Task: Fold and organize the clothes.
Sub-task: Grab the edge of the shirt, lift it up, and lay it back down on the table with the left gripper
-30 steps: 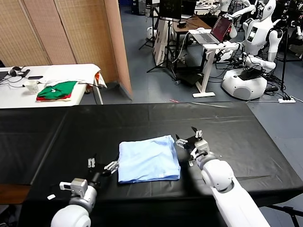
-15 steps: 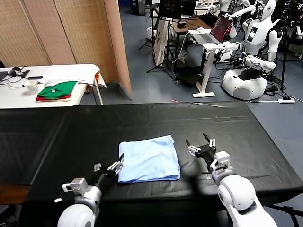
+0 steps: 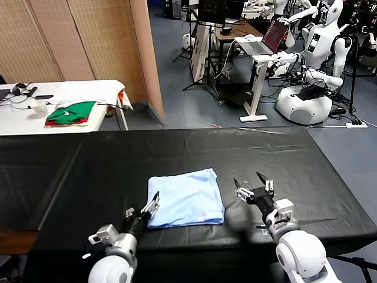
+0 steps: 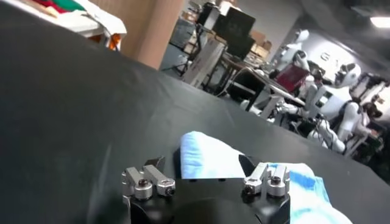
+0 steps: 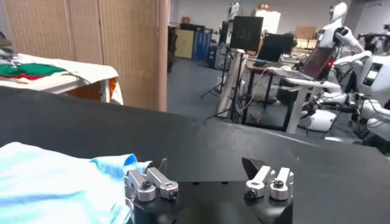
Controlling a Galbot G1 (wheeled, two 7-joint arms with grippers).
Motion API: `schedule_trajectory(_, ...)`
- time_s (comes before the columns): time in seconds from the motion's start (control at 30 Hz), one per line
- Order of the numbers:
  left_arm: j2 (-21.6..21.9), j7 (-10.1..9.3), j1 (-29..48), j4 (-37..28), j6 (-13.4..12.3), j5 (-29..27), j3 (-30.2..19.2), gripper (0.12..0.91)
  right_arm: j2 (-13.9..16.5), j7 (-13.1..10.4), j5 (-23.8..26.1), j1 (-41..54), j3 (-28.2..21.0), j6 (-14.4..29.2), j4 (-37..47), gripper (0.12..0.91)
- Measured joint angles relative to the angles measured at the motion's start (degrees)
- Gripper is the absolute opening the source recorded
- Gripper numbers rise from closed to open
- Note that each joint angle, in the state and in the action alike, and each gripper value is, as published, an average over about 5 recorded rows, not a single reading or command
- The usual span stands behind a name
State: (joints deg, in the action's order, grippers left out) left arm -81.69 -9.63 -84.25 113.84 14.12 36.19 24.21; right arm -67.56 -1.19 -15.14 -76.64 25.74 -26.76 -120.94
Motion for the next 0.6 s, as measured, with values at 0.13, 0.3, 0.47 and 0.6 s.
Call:
schedule_trajectory(0.13, -1.2, 0.36, 0.1, -1.01, -0.64, -0.77, 0.0, 0.907, -0.22, 0.0, 0.03, -0.01, -0.06, 0.01, -0.01, 0.907)
schedule_trajectory(0.3, -2.23, 0.55, -0.01, -1.67, -0.96, -1.04, 0.01, 0.888, -0.56, -0.03, 0.1, 0.03, -0.26, 0.03, -0.01, 0.907)
schedule_trajectory(0.47, -3.15, 0.57, -0.24, -2.04, -0.99, -0.88, -0.13, 0.642, -0.93, -0.05, 0.17, 0.2, -0.5, 0.06, -0.03, 0.907)
schedule_trajectory(0.6, -3.8, 0.18, -0.38, -2.3, -0.99, 0.7, -0.18, 0.405, -1.22, -0.05, 0.23, 0.2, -0.54, 0.11, -0.14, 0.907)
